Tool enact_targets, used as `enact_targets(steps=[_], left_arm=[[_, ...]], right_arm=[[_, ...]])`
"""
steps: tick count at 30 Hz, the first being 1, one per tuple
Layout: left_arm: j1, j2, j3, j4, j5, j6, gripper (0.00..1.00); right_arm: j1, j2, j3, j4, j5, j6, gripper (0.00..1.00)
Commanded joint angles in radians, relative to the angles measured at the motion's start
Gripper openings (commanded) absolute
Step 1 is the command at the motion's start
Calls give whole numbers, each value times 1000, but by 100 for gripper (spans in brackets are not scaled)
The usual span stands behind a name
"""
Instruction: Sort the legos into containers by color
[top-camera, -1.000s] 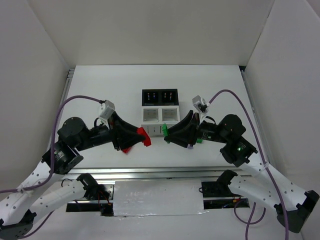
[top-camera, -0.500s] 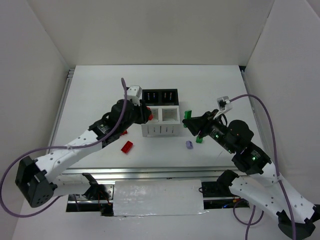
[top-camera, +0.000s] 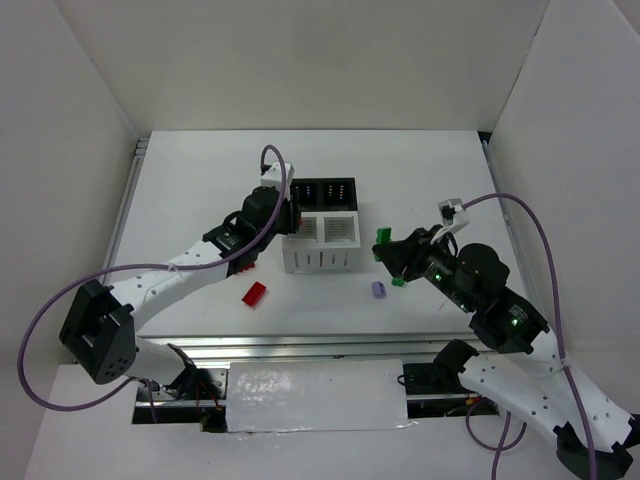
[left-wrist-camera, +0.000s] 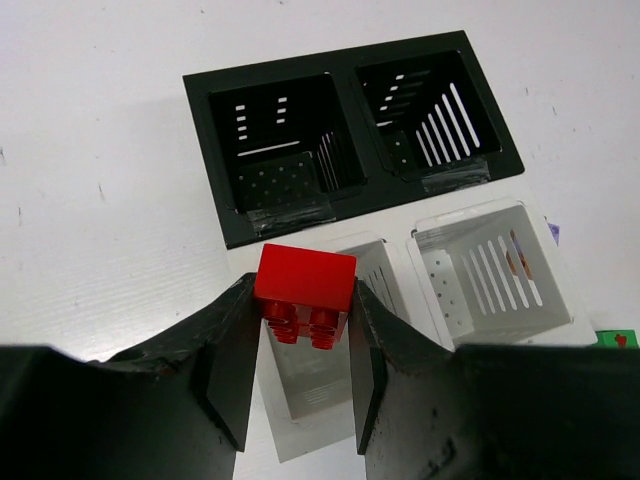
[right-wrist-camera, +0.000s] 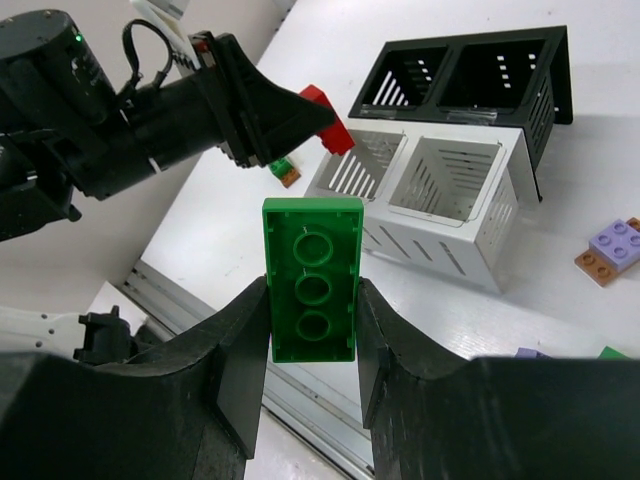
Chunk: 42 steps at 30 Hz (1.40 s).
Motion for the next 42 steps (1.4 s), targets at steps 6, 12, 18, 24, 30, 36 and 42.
enact_targets(steps=[6, 12, 18, 24, 30, 36, 42], left_arm=[[18, -64, -26, 101, 54, 8, 90], [27, -123, -71, 135, 97, 17, 92], [30, -159, -43, 50, -17, -70, 97], [70, -299, 20, -293, -167, -283, 100], [88, -446, -14, -473, -168, -317, 100], [93, -614, -94, -542, -127, -316, 100], [93, -644, -127, -583, -113, -308, 99]], right_arm=[[-2, 94, 40, 56, 20, -30, 0], [-4, 186, 41, 110, 6, -35, 0], [-14, 340, 92, 157, 40, -55, 0], [-27, 600, 212, 174, 133, -109, 0], [-39, 786, 285, 196, 181, -127, 5], [-47, 878, 302, 218, 152, -121, 22], [-48, 903, 336, 202, 156, -126, 63]])
